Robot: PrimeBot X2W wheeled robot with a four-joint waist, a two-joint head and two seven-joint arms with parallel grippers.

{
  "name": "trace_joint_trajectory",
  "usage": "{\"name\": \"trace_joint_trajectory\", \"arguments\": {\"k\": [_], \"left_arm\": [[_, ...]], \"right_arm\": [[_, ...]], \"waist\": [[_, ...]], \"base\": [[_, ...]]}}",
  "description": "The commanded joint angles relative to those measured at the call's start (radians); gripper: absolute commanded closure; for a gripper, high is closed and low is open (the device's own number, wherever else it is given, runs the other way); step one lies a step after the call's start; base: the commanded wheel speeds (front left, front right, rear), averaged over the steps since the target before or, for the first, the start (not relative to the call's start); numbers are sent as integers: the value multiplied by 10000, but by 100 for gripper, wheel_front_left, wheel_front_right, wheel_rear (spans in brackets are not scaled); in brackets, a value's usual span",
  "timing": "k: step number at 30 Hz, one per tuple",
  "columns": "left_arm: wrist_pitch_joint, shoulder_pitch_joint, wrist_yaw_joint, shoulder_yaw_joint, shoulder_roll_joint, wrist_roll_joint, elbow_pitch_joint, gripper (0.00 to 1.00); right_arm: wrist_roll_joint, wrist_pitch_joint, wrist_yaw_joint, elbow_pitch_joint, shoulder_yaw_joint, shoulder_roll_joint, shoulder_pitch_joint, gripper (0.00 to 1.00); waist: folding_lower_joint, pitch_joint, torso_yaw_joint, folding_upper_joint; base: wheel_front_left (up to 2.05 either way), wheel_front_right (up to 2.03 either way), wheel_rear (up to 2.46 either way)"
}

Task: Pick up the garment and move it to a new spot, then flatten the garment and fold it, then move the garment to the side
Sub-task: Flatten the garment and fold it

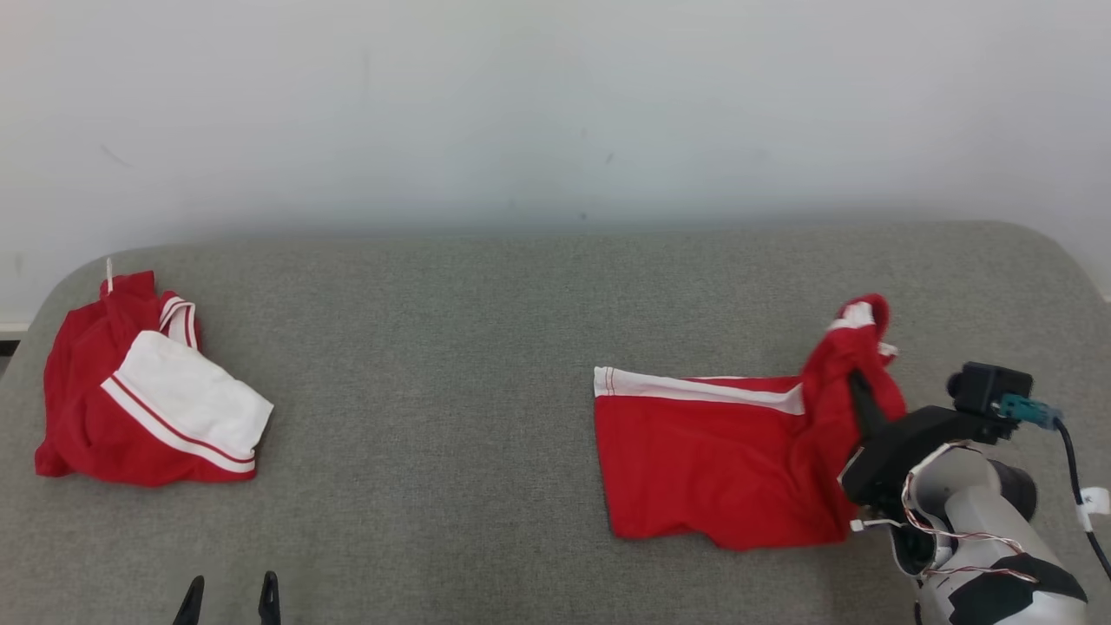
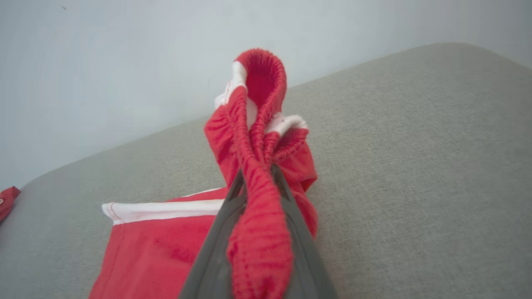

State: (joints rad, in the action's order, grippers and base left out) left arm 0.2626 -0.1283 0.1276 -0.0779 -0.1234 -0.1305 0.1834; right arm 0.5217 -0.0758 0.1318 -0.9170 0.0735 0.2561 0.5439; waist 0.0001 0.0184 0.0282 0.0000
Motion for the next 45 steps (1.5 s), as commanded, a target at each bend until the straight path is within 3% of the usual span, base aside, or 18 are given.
{"name": "trace_joint_trajectory", "arguments": {"k": [1,6,11,23,27,28,29,30,35,45], "left_arm": [[32,-87,-16,-33,72,27,14,0],[32,94,1,95,148,38,63,0],[32,297,12,258,207,-6,189,0],[32,588,19,408,233,-156,428,0],[32,714,22,466,249,-183,485,0],[32,725,22,471,245,-184,506,0],[32,722,23,470,237,-193,522,0],[32,718,23,459,231,-201,537,0],[33,546,24,240,167,-152,537,0],[32,223,8,-327,156,-16,262,0]], "right_arm": [[694,438,-24,759,415,-12,-328,100],[2357,1546,-24,2660,1277,-137,-864,100],[2734,1895,-24,3237,1741,-445,-1040,100],[1611,1669,-24,1170,1769,-1459,-159,100],[998,1421,-24,261,1863,-1523,173,100],[832,1308,-24,40,1875,-1543,253,78],[735,1174,-24,-104,1852,-1579,332,42],[643,1006,-24,-245,1824,-1610,392,0],[625,75,-24,-11,2159,-1532,388,0],[7,-1770,-24,1737,2337,-105,-405,0]], "waist": [[-1,43,-127,0],[-1,13,-58,0],[-1,-29,191,0],[-1,-291,966,0],[-1,-435,1153,0],[-1,-451,1178,0],[-1,-461,1192,0],[-1,-459,1196,0],[-1,-309,1004,0],[-1,-74,292,0]], "base": [[0,0,0],[0,0,0],[0,0,0],[0,0,0],[0,0,0],[0,0,0],[0,0,0],[0,0,0],[0,0,0],[0,0,0]]}}
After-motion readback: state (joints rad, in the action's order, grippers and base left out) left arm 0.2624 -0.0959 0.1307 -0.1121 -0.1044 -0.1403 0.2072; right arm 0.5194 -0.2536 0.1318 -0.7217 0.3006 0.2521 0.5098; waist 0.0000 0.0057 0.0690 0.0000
